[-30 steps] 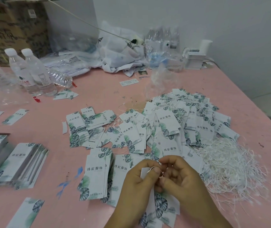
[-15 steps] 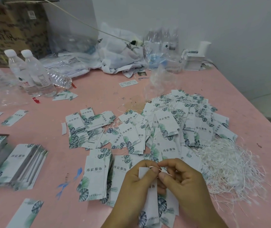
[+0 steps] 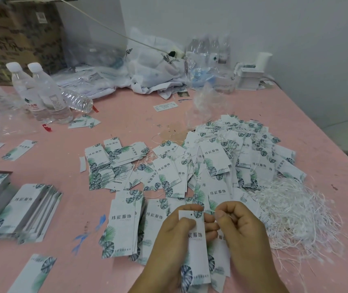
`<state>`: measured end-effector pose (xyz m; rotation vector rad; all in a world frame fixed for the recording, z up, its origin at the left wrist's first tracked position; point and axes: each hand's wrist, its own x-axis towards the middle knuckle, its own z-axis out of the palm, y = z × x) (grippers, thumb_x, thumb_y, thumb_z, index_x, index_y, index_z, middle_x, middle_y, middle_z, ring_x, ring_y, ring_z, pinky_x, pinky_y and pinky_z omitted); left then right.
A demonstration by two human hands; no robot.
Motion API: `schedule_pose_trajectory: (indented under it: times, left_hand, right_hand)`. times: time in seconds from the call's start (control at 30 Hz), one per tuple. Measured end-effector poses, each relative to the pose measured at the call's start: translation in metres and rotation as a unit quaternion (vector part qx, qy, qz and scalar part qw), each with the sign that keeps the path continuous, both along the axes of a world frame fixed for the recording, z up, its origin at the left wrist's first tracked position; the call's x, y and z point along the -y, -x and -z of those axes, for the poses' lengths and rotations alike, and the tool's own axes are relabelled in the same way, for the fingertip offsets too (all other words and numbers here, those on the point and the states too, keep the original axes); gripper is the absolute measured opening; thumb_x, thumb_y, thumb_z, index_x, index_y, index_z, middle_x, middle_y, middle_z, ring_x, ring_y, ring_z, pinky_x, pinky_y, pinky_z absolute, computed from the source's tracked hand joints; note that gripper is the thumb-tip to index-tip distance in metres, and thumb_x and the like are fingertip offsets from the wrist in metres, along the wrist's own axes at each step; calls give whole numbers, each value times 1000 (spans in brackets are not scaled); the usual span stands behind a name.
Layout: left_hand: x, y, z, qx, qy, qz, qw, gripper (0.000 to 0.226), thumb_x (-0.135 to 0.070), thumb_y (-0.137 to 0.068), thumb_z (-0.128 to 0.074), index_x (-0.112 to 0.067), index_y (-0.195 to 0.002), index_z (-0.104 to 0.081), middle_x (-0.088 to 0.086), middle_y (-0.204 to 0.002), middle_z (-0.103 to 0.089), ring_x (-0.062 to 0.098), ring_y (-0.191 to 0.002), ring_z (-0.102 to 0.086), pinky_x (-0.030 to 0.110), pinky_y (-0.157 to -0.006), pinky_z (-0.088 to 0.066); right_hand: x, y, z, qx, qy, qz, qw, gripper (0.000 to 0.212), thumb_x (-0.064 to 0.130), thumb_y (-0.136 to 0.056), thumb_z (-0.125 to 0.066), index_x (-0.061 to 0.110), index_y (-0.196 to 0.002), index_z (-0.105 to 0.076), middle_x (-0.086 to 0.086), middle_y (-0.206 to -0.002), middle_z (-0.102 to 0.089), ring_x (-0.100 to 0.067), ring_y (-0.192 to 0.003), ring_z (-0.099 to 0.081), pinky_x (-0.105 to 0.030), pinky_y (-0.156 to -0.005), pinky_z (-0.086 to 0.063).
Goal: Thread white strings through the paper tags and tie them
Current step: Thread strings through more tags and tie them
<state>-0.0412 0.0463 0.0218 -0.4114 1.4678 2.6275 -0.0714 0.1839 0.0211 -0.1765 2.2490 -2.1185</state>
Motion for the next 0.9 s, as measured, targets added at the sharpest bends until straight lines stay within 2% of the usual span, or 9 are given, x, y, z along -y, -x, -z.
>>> schedule_pose_trajectory:
  times: [0.07, 0.1, 0.2, 0.3, 0.43, 0.53, 0.63, 0.77, 0.9]
  left_hand:
    - [-1, 0, 0, -4, 34, 0, 999, 32, 5, -90, -44, -9, -100, -71, 21, -87, -75, 27, -74, -73, 30, -61, -58]
    - [-2, 1, 0, -9, 51, 0, 999, 28, 0, -88, -50, -14, -98, -72, 20, -87, -75, 26, -72, -71, 31, -60, -57]
    - [-3, 0, 3, -25, 76, 1, 997, 27, -16, -79, -59, -23, -101, -74, 22, -91, -73, 30, -75, -67, 39, -69, -55]
    - [-3, -1, 6, -43, 100, -19, 994, 27, -18, -82, -63, -24, -106, -74, 20, -94, -75, 32, -81, -70, 47, -77, -56]
    - [-4, -2, 7, -52, 145, -56, 987, 27, -21, -79, -70, -28, -104, -75, 17, -89, -75, 38, -83, -71, 51, -76, -58]
    - [-4, -3, 7, -55, 159, -71, 983, 29, -21, -77, -72, -29, -105, -74, 15, -88, -75, 36, -79, -71, 48, -70, -59]
    - [-4, -3, 6, -55, 160, -83, 982, 31, -20, -76, -73, -30, -105, -74, 15, -89, -75, 29, -74, -70, 43, -67, -60]
    - [-5, -3, 5, -56, 168, -88, 980, 33, -20, -72, -74, -33, -103, -75, 10, -91, -76, 20, -76, -71, 37, -67, -57]
    - [-6, -3, 3, -51, 143, -86, 985, 35, -18, -70, -77, -31, -103, -76, 11, -87, -76, 20, -71, -71, 32, -62, -56]
  right_hand:
    - [1, -1, 2, -1, -10, 2, 1000, 13, 15, -88, -69, 27, -82, -68, -8, -66, -69, -23, -58, -66, -36, -56, -56]
    - [1, -1, 3, 0, -20, 6, 1000, 8, 20, -86, -71, 26, -83, -68, -11, -63, -65, -28, -56, -60, -41, -56, -52]
    - [0, -1, 9, -6, -59, 15, 998, 6, 24, -84, -73, 27, -83, -68, -12, -57, -46, -17, -53, -42, -35, -53, -41]
    - [1, -3, 6, -26, -91, 23, 995, 8, 25, -82, -73, 32, -84, -69, -19, -58, -47, -13, -52, -42, -28, -51, -41]
    - [4, -6, 3, -59, -126, 35, 990, 14, 24, -81, -73, 37, -80, -67, -10, -50, -44, -6, -46, -38, -18, -46, -37]
    - [7, -8, 1, -80, -142, 47, 986, 11, 28, -79, -70, 37, -79, -65, 6, -44, -36, -3, -43, -31, -15, -42, -30]
    - [9, -9, 0, -97, -152, 60, 982, 9, 29, -77, -69, 37, -77, -64, 8, -44, -33, -4, -42, -30, -15, -41, -27]
    - [9, -8, 0, -98, -162, 63, 980, 19, 20, -79, -72, 37, -76, -63, 8, -43, -33, -4, -41, -30, -14, -41, -27]
    - [9, -9, 2, -94, -163, 51, 981, 21, 18, -79, -72, 37, -76, -64, 8, -43, -32, -4, -41, -28, -16, -41, -27]
